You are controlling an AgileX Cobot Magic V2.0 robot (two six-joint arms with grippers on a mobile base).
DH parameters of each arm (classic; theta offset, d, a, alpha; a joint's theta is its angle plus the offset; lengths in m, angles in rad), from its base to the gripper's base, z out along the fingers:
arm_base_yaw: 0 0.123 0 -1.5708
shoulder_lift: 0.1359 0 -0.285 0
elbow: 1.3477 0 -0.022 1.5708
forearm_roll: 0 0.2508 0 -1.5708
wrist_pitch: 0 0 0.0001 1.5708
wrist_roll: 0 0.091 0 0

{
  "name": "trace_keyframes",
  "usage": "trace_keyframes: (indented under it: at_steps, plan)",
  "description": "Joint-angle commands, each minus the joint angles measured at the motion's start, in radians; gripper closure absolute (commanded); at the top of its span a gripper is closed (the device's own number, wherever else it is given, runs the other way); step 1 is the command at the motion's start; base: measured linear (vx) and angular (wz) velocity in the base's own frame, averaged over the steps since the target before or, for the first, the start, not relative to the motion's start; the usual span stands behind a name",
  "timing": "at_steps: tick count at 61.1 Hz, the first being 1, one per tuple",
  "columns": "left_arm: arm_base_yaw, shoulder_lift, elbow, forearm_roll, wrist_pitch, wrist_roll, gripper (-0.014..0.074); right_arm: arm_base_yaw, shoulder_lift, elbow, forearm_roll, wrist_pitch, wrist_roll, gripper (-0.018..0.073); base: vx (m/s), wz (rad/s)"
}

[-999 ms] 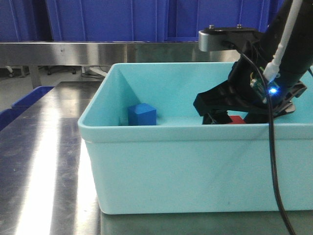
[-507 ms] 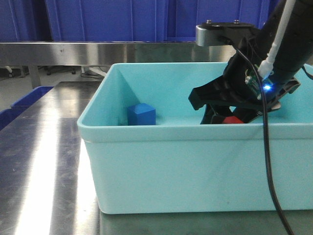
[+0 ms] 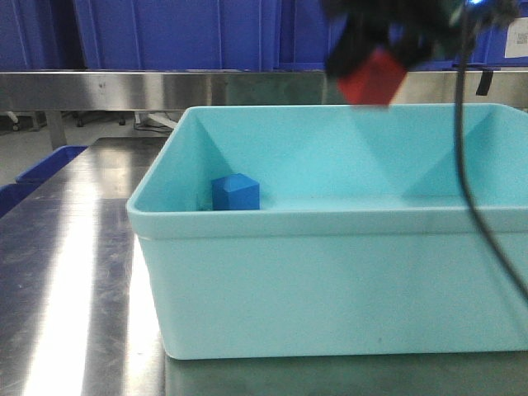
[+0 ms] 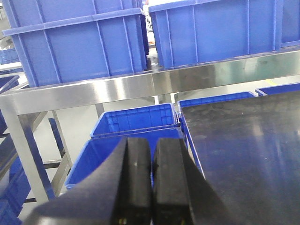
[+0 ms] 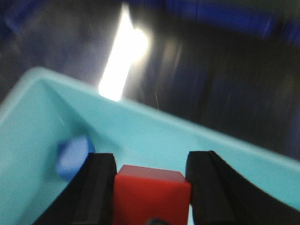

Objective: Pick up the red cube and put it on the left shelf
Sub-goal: 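Lift the red cube out of the bin with the right gripper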

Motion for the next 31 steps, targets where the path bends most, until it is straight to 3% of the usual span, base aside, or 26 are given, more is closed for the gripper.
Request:
trace_keyframes:
  at_steps: [1,14,31]
  plan:
    - [-0.005,0.007,0.022,-0.005,-0.090,0.001,0.0491,-0.005,-0.112,-0.034,-0.009,-0.104,-0.010,0.0509,0.00,0.00]
    - [-0.005,0.007,0.022,-0.005,-0.090,0.001,0.0491,-0.110,-0.261,0.005,-0.013,-0.091,-0.010,0.0509,0.00,0.00]
    - [-0.005,0.007,0.022,-0.005,-0.090,0.001,0.0491,-0.296,-0.504,0.226,-0.013,-0.169,-0.010,0.0509,-0.01,-0.05]
